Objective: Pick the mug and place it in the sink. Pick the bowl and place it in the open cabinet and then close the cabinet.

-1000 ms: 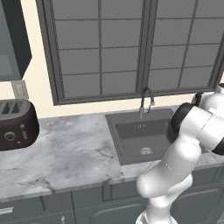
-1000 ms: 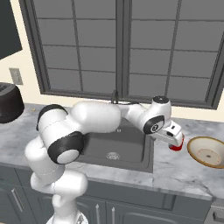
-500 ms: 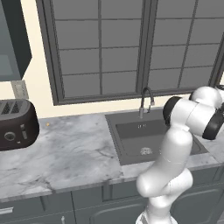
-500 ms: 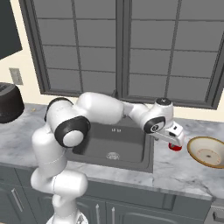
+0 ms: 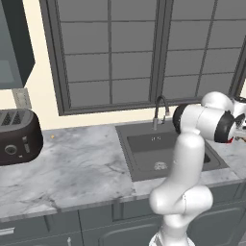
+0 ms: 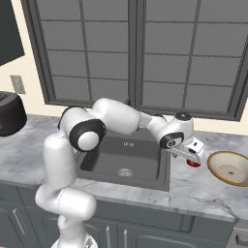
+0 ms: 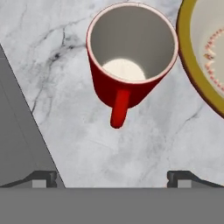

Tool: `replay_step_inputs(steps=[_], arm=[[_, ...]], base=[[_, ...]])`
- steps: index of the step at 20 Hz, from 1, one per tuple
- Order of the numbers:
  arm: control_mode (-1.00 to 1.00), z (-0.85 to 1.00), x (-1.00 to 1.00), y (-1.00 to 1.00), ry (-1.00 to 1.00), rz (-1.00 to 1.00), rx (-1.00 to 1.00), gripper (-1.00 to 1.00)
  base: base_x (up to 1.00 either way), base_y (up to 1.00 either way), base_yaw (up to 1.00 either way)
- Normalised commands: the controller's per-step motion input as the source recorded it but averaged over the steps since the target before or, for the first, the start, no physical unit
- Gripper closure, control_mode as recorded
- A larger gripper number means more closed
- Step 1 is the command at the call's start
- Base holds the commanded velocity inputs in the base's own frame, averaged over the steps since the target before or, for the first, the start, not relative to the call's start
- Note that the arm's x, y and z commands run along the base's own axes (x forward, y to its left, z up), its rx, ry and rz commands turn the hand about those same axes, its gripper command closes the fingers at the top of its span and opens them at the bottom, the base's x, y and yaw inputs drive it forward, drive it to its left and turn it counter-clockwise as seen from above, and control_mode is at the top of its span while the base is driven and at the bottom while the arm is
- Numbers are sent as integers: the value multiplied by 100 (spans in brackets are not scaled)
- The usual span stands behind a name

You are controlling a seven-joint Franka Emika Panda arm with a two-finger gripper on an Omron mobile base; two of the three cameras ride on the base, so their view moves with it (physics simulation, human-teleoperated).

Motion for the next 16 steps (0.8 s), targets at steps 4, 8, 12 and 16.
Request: replay_step_inputs(steps=[4,8,12,16], arm=[[-100,-17,22,-17,0,0,0,-100],[-100,-12,27,-16,0,2,0,-100],[-100,-9,27,-16,0,3,0,-100],[-100,-12,26,-11,0,3,0,-100]], base=[[0,0,0],[0,0,0],[0,0,0],[0,0,0]])
